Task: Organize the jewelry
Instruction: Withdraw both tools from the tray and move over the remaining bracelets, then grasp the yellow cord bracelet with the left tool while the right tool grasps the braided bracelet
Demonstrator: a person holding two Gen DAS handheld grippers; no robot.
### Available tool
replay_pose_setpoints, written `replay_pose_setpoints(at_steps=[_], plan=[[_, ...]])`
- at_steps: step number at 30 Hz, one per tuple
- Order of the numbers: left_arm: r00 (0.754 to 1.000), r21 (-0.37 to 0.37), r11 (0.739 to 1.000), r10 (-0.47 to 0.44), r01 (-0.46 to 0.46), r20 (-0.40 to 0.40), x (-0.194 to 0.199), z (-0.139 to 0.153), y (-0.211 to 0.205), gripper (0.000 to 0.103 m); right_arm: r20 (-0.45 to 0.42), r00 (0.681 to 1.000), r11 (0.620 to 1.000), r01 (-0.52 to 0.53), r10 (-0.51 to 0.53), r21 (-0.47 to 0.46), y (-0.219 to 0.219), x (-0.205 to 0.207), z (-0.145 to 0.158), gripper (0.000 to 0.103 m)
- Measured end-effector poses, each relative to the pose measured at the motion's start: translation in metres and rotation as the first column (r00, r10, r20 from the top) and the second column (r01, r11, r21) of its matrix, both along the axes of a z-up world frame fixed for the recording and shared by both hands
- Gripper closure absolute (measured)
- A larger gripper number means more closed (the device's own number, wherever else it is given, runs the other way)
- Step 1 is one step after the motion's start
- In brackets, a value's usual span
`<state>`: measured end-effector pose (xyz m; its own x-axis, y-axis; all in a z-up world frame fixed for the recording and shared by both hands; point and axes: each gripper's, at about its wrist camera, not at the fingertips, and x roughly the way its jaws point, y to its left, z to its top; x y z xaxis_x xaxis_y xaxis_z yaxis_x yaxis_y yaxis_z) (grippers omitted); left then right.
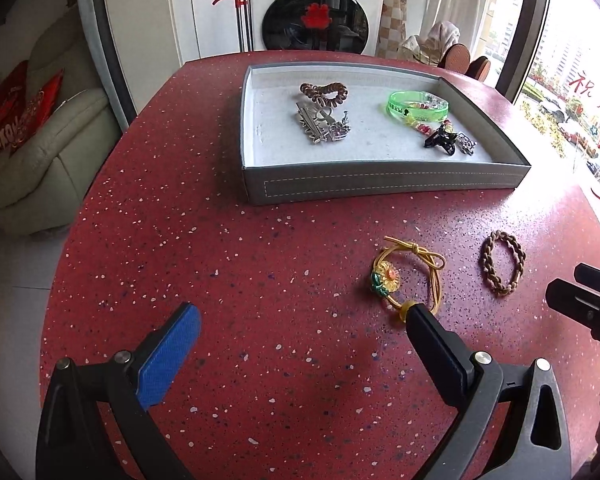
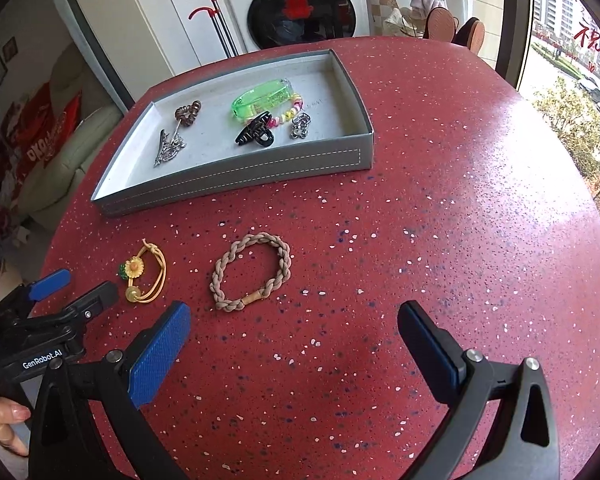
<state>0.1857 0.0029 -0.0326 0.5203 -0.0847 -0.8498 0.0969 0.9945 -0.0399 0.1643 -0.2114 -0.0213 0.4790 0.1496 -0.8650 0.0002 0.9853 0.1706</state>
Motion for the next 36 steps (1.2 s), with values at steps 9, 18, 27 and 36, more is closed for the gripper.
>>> replay_pose_setpoints(at_steps=[9, 18, 27, 36], plan=[[0.999, -0.019, 1.0, 0.016, -0.017, -0.032, 0.013, -0.008, -0.013, 0.0, 0.008, 1.0, 0.999, -0.008, 0.008, -0.037, 0.005, 0.014, -0.002, 0.004], [1.0, 0.01, 1.0, -0.008, 0.009, -0.027, 0.017, -0.01, -0.023, 0.0, -0.018, 1.0, 0.997, -0.023, 0.022, -0.077, 0.014, 0.025, -0.011, 0.024], [0.999, 0.04, 0.999, -0.032, 0.033, -0.016, 0.017, -0.012, -0.03, 0.0, -0.021, 0.999, 0.988, -0.044, 0.041, -0.145, 0.026, 0.032, -0.019, 0.031], [0.996, 0.033, 0.995, -0.094, 0.094, 0.001, 0.013, -0.01, -0.041, 0.02, -0.015, 0.996, 0.975, -0.092, 0.09, -0.2, 0.036, 0.029, -0.019, 0.051]])
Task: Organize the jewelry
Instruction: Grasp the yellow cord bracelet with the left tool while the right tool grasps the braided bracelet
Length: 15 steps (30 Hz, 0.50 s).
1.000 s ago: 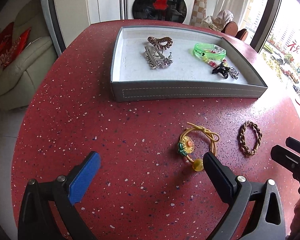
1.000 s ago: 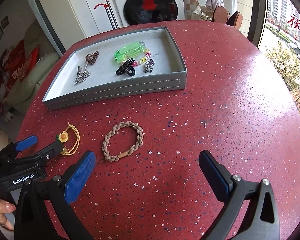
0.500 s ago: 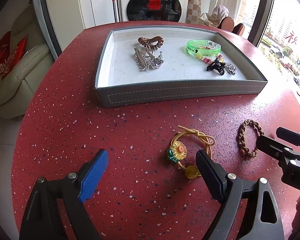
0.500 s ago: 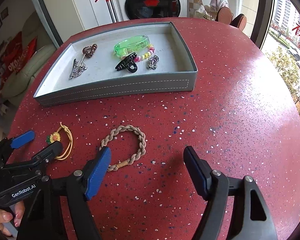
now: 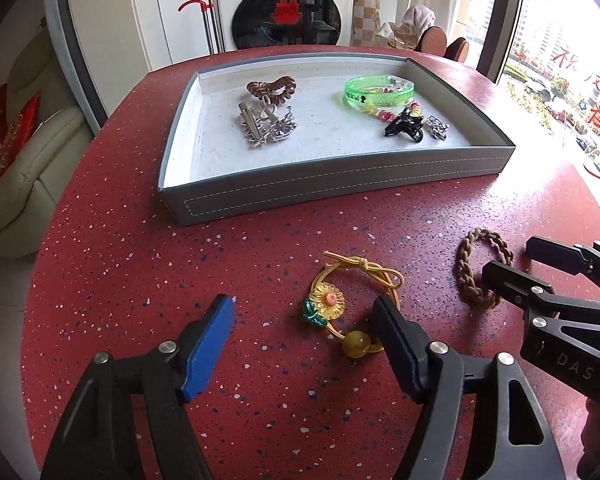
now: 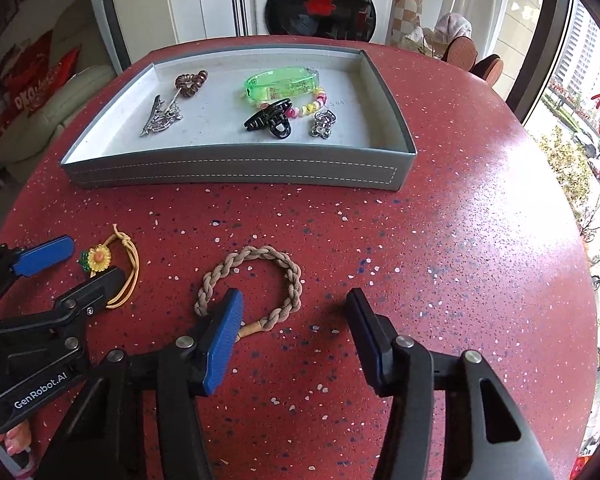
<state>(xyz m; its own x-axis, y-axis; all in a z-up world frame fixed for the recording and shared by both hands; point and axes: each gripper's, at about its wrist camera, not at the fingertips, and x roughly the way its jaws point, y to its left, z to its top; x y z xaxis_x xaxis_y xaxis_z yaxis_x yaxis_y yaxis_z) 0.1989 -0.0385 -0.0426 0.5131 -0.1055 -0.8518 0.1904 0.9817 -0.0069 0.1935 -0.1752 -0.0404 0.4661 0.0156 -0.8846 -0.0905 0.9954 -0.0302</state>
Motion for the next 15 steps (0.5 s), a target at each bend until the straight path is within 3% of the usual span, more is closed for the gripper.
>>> replay_pose_setpoints(at_steps=[2, 6, 8, 11, 15], plan=[[1.0, -0.002, 1.0, -0.025, 0.025, 0.002, -0.001, 0.001, -0.004, 0.03, -0.004, 1.0, 1.0, -0.015, 0.015, -0.003, 0.003, 0.0, 0.001, 0.057], [0.999, -0.008, 0.999, -0.051, 0.051, 0.002, -0.003, 0.002, -0.008, 0.038, -0.011, 1.0, 1.0, -0.028, 0.028, -0.002, 0.008, 0.0, 0.001, 0.069], [0.998, -0.007, 0.998, -0.063, 0.063, 0.006, -0.004, 0.003, -0.009, 0.049, -0.013, 0.999, 0.999, -0.034, 0.033, -0.001, 0.011, 0.0, 0.001, 0.076], [0.996, -0.004, 0.996, -0.091, 0.091, 0.004, -0.005, 0.004, -0.011, 0.073, -0.015, 0.999, 0.999, -0.047, 0.047, 0.0, 0.016, -0.001, 0.001, 0.09], [0.994, -0.027, 0.994, -0.107, 0.107, 0.002, -0.008, 0.005, -0.01, 0.073, -0.004, 0.998, 0.998, -0.062, 0.062, -0.024, 0.023, -0.005, 0.001, 0.095]])
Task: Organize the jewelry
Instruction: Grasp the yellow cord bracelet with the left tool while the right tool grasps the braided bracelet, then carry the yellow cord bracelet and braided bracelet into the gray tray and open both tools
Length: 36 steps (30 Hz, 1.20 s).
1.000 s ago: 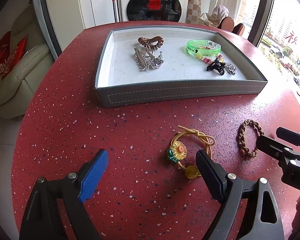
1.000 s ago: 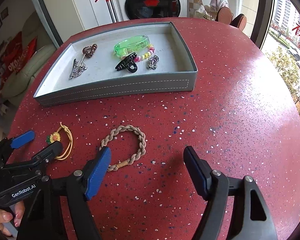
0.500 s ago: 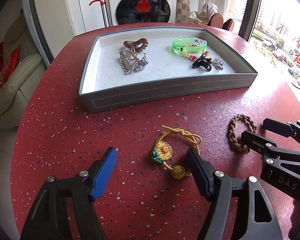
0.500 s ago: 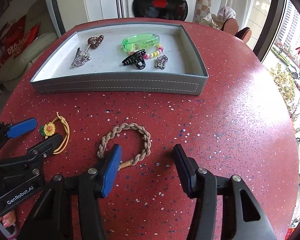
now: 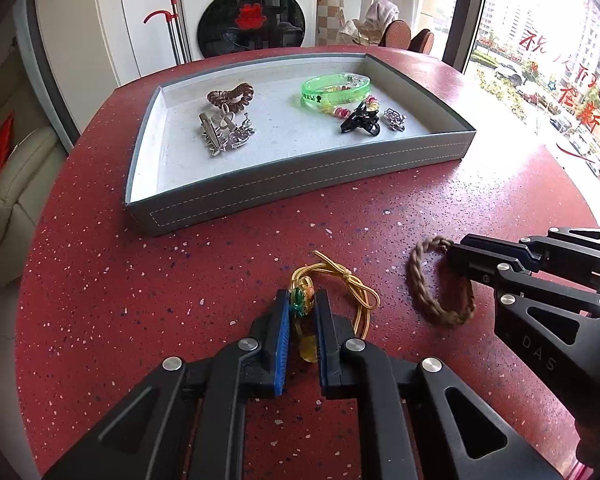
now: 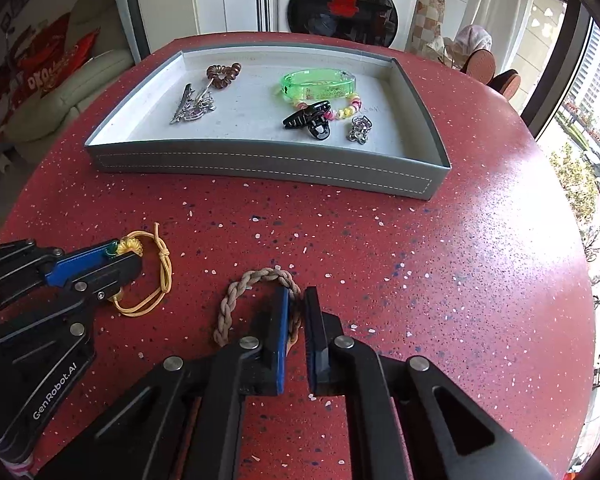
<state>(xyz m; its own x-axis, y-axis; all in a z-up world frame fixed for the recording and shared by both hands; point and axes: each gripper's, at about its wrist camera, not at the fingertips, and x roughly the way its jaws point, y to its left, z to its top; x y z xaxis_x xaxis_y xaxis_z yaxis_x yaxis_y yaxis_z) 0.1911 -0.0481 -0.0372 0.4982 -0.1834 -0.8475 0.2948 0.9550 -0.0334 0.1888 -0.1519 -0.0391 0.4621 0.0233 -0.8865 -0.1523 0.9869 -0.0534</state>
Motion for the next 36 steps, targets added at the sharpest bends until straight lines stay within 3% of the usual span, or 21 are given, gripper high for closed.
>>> replay_pose_setpoints(at_steps=[18, 36], plan=[[0.998, -0.056, 0.998, -0.004, 0.008, 0.058, -0.023, 0.024, 0.039, 0.075, 0.081, 0.994, 0.987, 0.055, -0.068, 0.148, -0.033, -0.025, 0.035, 0.095], [0.996, -0.095, 0.995, -0.028, 0.036, 0.089, -0.027, 0.044, 0.04, 0.075, 0.073, 0.996, 0.984, 0.047, -0.06, 0.17, -0.028, -0.027, 0.042, 0.095]])
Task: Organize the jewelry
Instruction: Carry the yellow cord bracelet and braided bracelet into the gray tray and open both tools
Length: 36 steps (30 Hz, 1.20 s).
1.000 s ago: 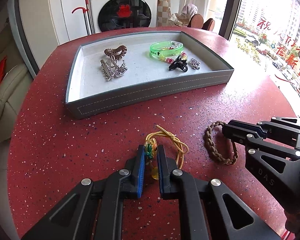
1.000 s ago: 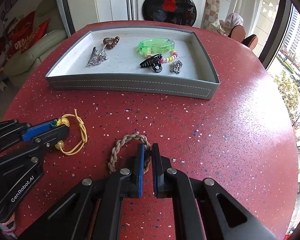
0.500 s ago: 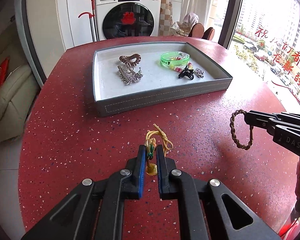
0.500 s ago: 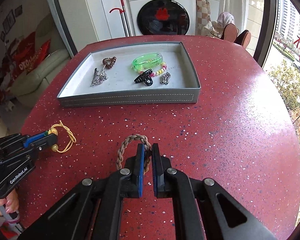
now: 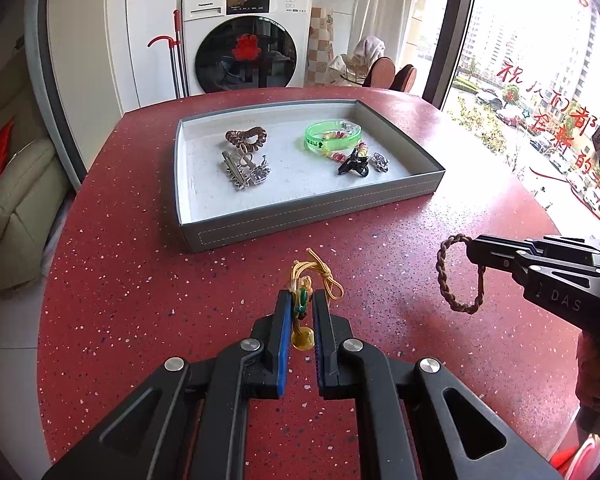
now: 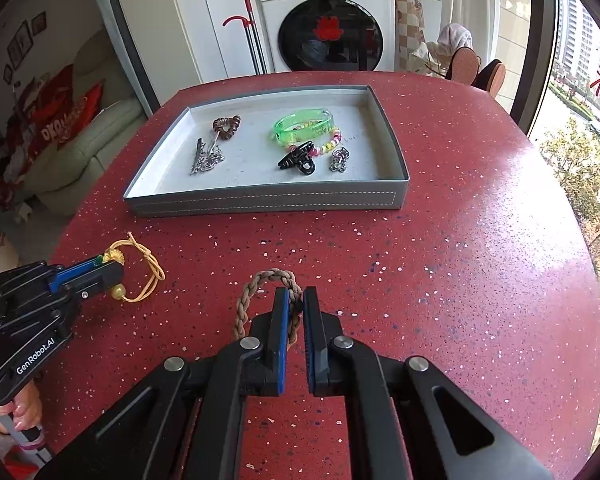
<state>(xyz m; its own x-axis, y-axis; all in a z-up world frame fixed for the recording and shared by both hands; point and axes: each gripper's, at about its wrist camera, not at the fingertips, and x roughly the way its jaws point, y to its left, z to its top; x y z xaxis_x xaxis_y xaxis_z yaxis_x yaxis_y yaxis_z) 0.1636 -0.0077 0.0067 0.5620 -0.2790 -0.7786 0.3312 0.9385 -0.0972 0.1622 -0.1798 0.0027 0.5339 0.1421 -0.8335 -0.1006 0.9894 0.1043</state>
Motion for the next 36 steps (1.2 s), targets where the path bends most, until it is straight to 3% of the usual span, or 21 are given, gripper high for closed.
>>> replay_pose_setpoints(at_steps=[36], plan=[[0.999, -0.058, 0.998, 0.016, -0.015, 0.032, 0.047, 0.02, 0.006, 0.075, 0.02, 0.998, 0.994, 0.057, -0.059, 0.094, -0.019, 0.04, 0.017, 0.095]])
